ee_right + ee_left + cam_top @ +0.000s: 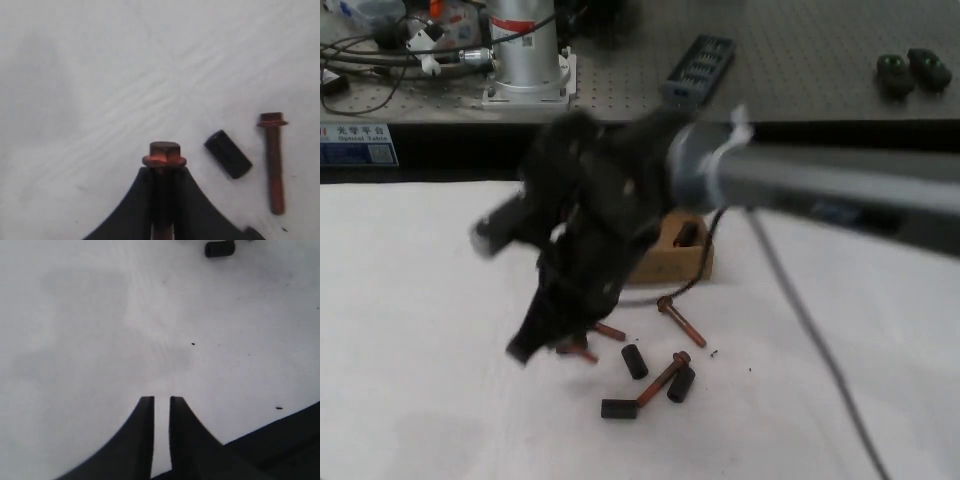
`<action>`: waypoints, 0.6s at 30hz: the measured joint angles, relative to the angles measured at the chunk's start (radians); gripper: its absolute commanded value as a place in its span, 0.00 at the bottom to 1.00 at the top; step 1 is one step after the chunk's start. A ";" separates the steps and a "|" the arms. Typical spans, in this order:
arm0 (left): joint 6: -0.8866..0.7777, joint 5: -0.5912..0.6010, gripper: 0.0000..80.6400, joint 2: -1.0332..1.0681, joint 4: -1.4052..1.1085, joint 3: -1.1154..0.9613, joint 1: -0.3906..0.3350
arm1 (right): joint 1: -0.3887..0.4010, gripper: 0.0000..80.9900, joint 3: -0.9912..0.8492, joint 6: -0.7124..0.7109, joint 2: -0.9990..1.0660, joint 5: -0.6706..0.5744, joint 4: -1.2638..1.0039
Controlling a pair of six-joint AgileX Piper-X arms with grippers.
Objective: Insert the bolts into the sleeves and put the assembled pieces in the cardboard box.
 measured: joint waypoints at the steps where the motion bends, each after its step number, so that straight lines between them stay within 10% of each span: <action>1: 0.003 0.021 0.11 0.020 -0.014 -0.004 0.000 | -0.010 0.05 0.010 0.001 -0.030 -0.002 0.004; 14: 0.291 0.154 0.11 0.454 -0.076 -0.290 -0.075 | -0.257 0.05 0.379 0.019 -0.598 0.001 0.064; 18: 0.450 0.097 0.27 0.585 -0.076 -0.387 -0.161 | -0.319 0.05 0.455 0.044 -0.782 0.001 0.064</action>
